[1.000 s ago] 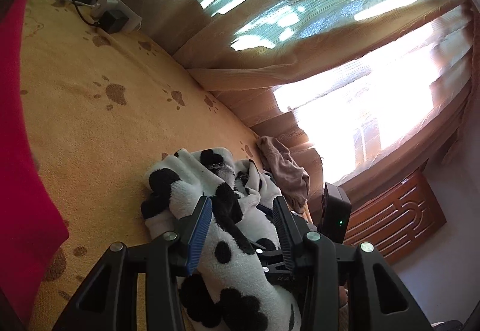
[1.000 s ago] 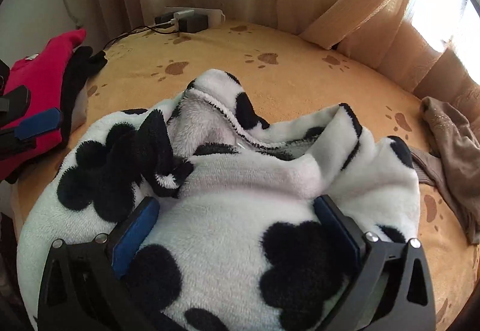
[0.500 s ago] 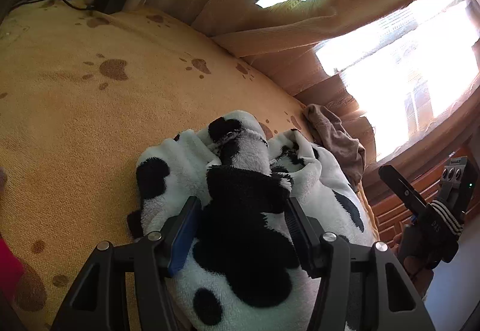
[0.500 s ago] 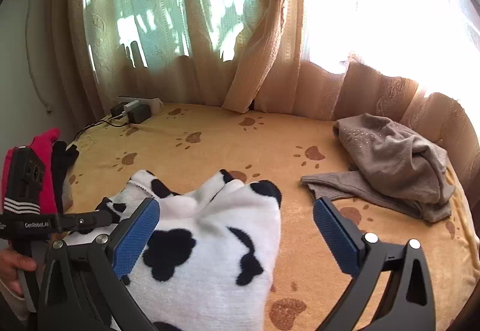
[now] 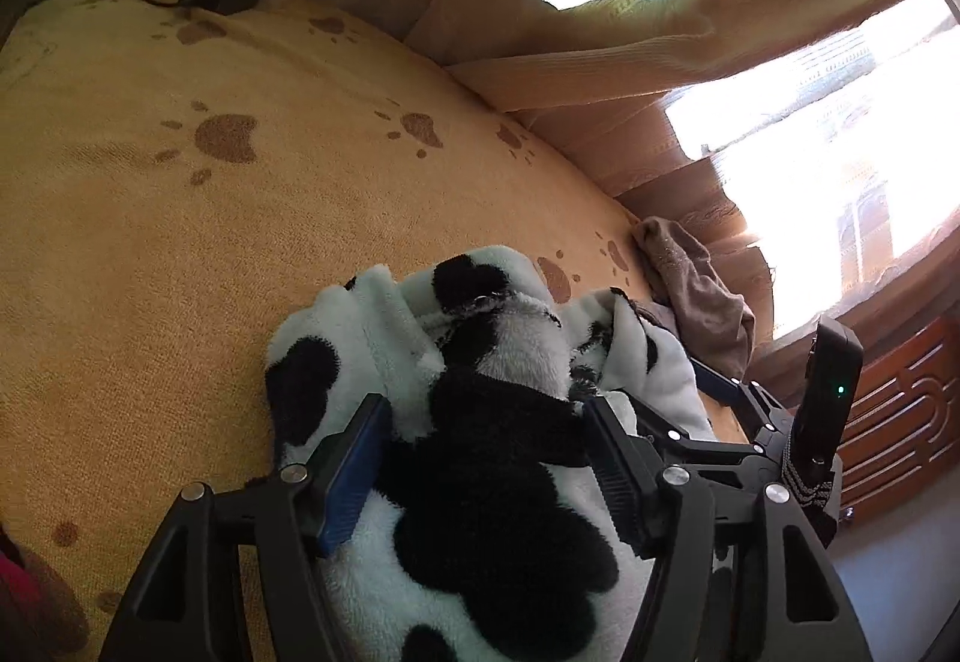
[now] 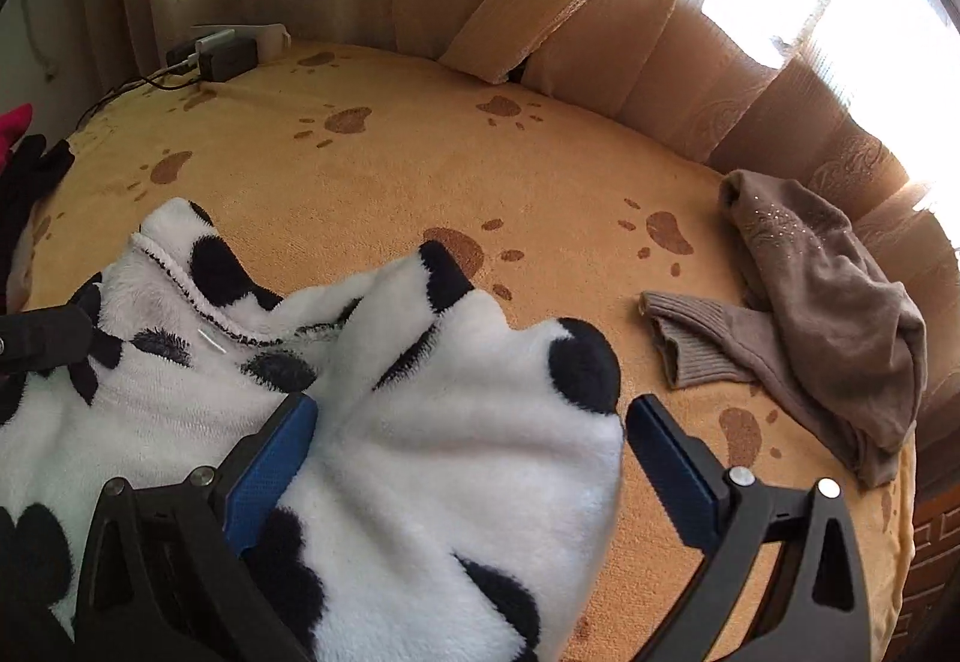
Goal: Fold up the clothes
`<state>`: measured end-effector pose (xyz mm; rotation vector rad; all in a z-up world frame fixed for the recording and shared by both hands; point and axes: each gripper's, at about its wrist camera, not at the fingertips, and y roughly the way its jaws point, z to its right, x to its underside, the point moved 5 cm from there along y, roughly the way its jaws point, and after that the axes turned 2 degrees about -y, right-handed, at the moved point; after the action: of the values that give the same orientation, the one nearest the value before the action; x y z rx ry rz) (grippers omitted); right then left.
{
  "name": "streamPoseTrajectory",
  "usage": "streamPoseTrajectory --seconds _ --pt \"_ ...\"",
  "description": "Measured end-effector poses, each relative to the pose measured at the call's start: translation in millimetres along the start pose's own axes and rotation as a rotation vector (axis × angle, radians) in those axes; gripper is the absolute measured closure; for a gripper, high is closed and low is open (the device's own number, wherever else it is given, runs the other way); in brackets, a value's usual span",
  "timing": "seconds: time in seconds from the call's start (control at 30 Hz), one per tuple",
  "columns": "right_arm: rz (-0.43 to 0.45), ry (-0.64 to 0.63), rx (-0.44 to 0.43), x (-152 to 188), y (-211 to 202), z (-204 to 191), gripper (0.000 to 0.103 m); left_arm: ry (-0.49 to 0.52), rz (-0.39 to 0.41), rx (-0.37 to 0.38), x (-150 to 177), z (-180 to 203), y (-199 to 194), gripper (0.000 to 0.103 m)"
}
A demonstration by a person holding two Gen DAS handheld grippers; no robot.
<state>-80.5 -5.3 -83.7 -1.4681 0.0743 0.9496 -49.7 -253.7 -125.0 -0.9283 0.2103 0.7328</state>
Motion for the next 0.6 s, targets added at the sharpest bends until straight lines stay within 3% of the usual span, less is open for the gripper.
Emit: streamPoseTrajectory --seconds 0.07,0.23,0.37,0.47,0.57,0.6 --pt "0.024 0.006 0.000 2 -1 0 0.000 0.000 0.030 -0.019 5 3 -12 0.035" --pt "0.062 0.020 -0.009 -2 -8 3 0.000 -0.097 0.123 0.120 5 -3 -53 0.035" --pt "0.244 0.045 -0.016 -17 -66 4 0.000 -0.132 0.186 0.149 4 -11 -84 0.035" --pt "0.314 0.026 -0.194 -29 -106 -21 0.000 -0.153 0.221 0.164 3 -13 -98 0.035" --pt "0.284 -0.098 -0.373 -31 -117 -76 0.000 -0.174 0.256 0.178 1 -15 -113 0.035" --pt "0.245 -0.116 -0.388 -27 -106 -88 0.000 -0.181 0.267 0.183 0 -16 -118 0.034"
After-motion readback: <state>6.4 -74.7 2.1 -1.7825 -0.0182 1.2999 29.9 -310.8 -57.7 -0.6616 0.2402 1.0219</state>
